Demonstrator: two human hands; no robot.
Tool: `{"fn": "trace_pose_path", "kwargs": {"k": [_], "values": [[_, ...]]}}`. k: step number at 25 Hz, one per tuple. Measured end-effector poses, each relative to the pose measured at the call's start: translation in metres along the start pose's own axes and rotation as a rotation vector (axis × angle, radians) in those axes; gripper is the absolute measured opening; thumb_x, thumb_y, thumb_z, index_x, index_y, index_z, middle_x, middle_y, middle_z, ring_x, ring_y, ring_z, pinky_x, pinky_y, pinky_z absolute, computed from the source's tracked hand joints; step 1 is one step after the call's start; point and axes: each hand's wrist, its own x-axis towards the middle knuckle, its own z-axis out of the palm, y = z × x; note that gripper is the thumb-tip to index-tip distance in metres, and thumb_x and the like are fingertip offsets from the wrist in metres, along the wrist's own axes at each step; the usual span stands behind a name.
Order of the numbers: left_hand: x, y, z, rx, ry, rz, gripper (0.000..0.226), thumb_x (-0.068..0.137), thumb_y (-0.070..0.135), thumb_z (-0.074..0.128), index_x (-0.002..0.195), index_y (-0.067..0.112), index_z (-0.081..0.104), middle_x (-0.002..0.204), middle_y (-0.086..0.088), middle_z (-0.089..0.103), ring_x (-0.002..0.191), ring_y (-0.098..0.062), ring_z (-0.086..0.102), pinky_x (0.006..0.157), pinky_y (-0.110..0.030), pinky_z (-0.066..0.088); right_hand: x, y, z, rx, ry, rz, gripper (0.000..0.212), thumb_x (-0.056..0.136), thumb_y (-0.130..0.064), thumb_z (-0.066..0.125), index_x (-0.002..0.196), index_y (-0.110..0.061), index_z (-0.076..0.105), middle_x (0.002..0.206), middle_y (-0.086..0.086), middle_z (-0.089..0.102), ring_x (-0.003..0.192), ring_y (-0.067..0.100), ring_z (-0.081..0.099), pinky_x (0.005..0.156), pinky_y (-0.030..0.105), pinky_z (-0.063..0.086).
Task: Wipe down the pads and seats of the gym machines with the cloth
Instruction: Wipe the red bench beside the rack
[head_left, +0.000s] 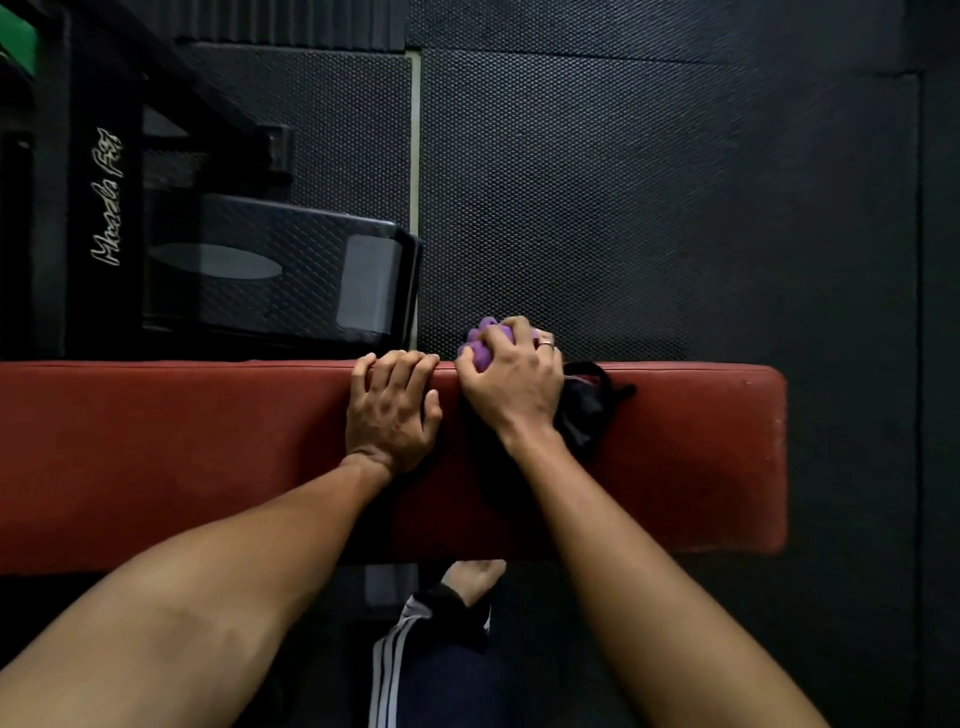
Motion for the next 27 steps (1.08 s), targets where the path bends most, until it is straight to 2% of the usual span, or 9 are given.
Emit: {"fn": "trace_pose_path", "kwargs": {"k": [3, 6, 11, 14, 17, 19, 22, 24, 27], "values": [[-0.001, 0.000, 0.001, -0.003, 0.025, 0.001, 0.050, 0.091, 0.037, 0.040, 0.131, 0.014, 0.060, 0.129, -0.005, 0.060, 0.121, -0.029, 0.054, 0.113, -0.051, 0.028, 0.006, 0.050, -0.013, -0.040, 0.014, -0.071, 0.045, 0.082, -0.062, 0.052, 0.103, -0.028, 0.072, 0.113, 0.000, 0.063, 0.092, 0.033, 0.061, 0.079, 0.042, 0.049], [0.000, 0.002, 0.000, 0.018, 0.034, -0.005, 0.049, 0.091, 0.037, 0.039, 0.130, 0.015, 0.060, 0.128, -0.003, 0.061, 0.120, -0.028, 0.054, 0.113, -0.049, 0.028, 0.008, 0.102, -0.029, -0.040, 0.082, -0.001, 0.050, 0.081, -0.063, 0.048, 0.105, -0.026, 0.072, 0.120, 0.001, 0.061, 0.100, 0.033, 0.058, 0.086, 0.043, 0.049], [0.000, 0.005, -0.001, 0.035, 0.028, -0.020, 0.050, 0.091, 0.037, 0.037, 0.130, 0.015, 0.059, 0.128, -0.003, 0.061, 0.120, -0.027, 0.053, 0.113, -0.048, 0.027, -0.004, 0.051, -0.005, 0.089, 0.229, 0.078, 0.035, 0.082, -0.050, 0.057, 0.100, -0.024, 0.072, 0.125, 0.005, 0.060, 0.116, 0.038, 0.051, 0.105, 0.048, 0.041], [-0.003, 0.007, -0.002, 0.063, 0.020, -0.021, 0.049, 0.092, 0.037, 0.037, 0.131, 0.016, 0.058, 0.129, -0.002, 0.060, 0.121, -0.026, 0.052, 0.113, -0.048, 0.027, -0.039, 0.038, 0.007, 0.112, 0.242, -0.109, 0.038, 0.085, -0.048, 0.061, 0.114, -0.025, 0.070, 0.136, 0.008, 0.054, 0.134, 0.037, 0.042, 0.115, 0.053, 0.032], [-0.005, 0.008, -0.003, 0.046, 0.042, -0.025, 0.047, 0.094, 0.035, 0.038, 0.132, 0.015, 0.058, 0.131, -0.003, 0.059, 0.125, -0.026, 0.051, 0.115, -0.049, 0.028, -0.086, 0.091, 0.010, 0.072, 0.296, -0.332, 0.041, 0.086, -0.046, 0.066, 0.120, -0.023, 0.071, 0.140, 0.014, 0.053, 0.142, 0.043, 0.038, 0.116, 0.056, 0.033], [-0.009, 0.010, -0.003, 0.007, 0.077, -0.021, 0.046, 0.096, 0.033, 0.039, 0.134, 0.014, 0.057, 0.134, -0.004, 0.058, 0.128, -0.026, 0.050, 0.117, -0.049, 0.026, -0.110, 0.139, 0.002, -0.027, 0.282, -0.370, 0.042, 0.089, -0.046, 0.065, 0.122, -0.021, 0.070, 0.143, 0.016, 0.050, 0.143, 0.044, 0.036, 0.115, 0.057, 0.035], [-0.016, 0.017, -0.001, -0.044, 0.144, -0.001, 0.043, 0.099, 0.026, 0.041, 0.138, 0.013, 0.055, 0.138, -0.006, 0.055, 0.132, -0.027, 0.047, 0.118, -0.049, 0.025, -0.091, 0.175, -0.017, -0.022, 0.233, -0.120, 0.048, 0.094, -0.052, 0.053, 0.132, -0.024, 0.058, 0.152, 0.016, 0.037, 0.147, 0.044, 0.025, 0.117, 0.058, 0.031], [-0.022, 0.023, 0.000, -0.062, 0.174, 0.017, 0.043, 0.100, 0.022, 0.041, 0.139, 0.012, 0.054, 0.140, -0.007, 0.054, 0.135, -0.027, 0.045, 0.120, -0.049, 0.024, -0.068, 0.152, -0.020, 0.044, 0.229, 0.075, 0.048, 0.093, -0.052, 0.049, 0.133, -0.027, 0.056, 0.154, 0.013, 0.031, 0.147, 0.043, 0.019, 0.120, 0.058, 0.023], [-0.025, 0.039, 0.000, -0.104, 0.199, -0.037, 0.044, 0.096, 0.018, 0.042, 0.138, 0.009, 0.054, 0.140, -0.009, 0.054, 0.136, -0.028, 0.044, 0.121, -0.049, 0.022, -0.076, 0.093, 0.001, 0.075, 0.294, -0.008, 0.043, 0.091, -0.048, 0.054, 0.127, -0.026, 0.063, 0.148, 0.012, 0.035, 0.144, 0.044, 0.024, 0.120, 0.058, 0.024]]}}
